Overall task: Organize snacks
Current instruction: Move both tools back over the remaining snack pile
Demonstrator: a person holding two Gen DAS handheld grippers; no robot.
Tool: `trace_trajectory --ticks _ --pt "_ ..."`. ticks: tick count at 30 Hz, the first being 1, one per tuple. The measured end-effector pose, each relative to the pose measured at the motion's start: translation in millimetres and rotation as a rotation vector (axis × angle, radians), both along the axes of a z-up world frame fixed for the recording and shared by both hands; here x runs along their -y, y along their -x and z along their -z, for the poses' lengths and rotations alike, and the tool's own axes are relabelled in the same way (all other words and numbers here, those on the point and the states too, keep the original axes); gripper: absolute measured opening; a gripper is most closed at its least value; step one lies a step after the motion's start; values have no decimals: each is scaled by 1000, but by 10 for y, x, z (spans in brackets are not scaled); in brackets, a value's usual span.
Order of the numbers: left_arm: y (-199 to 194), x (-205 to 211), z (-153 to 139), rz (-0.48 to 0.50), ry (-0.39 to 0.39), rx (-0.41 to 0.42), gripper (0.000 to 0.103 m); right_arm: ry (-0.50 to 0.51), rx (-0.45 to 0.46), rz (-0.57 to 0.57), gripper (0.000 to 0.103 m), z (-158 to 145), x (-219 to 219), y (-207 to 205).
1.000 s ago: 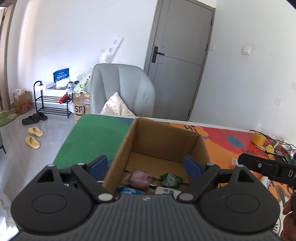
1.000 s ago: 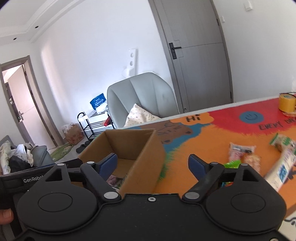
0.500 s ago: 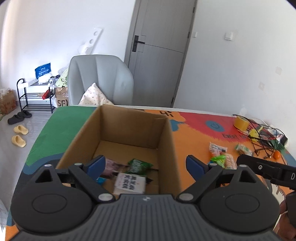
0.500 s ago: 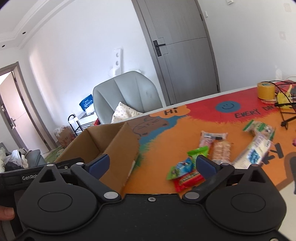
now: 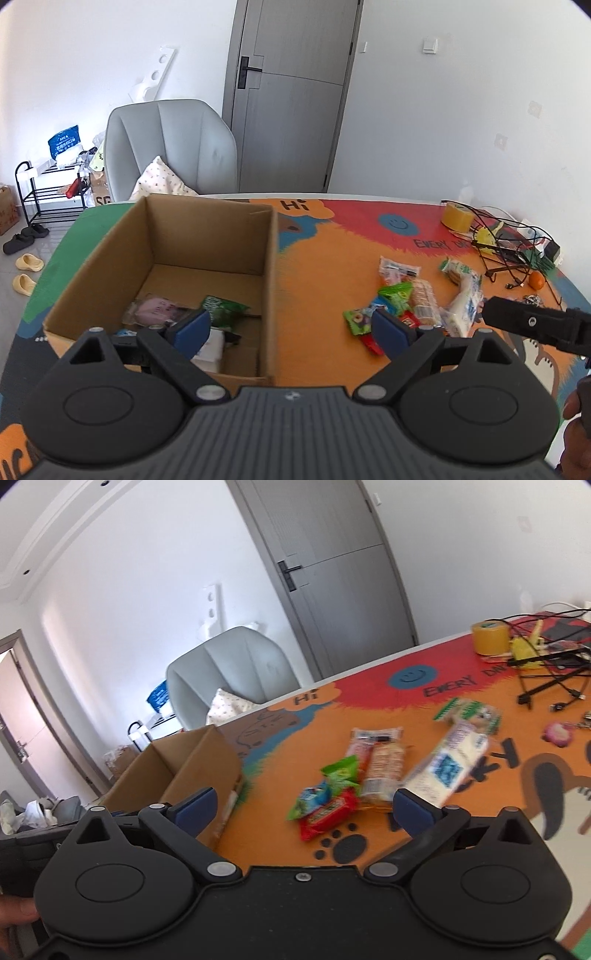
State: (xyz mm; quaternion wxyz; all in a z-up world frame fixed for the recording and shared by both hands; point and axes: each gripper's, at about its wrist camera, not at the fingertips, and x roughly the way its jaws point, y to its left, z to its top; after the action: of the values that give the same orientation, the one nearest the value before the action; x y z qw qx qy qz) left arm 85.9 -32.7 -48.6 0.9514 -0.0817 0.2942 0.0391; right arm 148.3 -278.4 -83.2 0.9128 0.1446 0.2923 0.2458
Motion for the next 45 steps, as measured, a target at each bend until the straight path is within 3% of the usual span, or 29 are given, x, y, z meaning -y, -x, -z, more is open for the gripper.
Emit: trace_trajectory --ticks 13,17,21,23,29,32,45 --pt "-139 413 38 13 -26 22 92 23 -14 105 102 173 420 -57" --pt "-137 463 12 20 -20 50 91 20 -35 115 89 261 478 -102" --pt "-188 558 41 51 -22 61 90 15 -55 146 86 361 534 -150" --pt "-236 609 92 72 -11 52 85 7 -72 155 80 409 560 -178" --pt "-439 719 291 116 12 8 65 5 -85 172 79 490 576 -260" --pt "-549 753 382 124 19 -10 60 7 -91 176 77 516 575 -320" --pt "-906 857 701 129 63 -88 54 0 -134 180 72 679 508 -618"
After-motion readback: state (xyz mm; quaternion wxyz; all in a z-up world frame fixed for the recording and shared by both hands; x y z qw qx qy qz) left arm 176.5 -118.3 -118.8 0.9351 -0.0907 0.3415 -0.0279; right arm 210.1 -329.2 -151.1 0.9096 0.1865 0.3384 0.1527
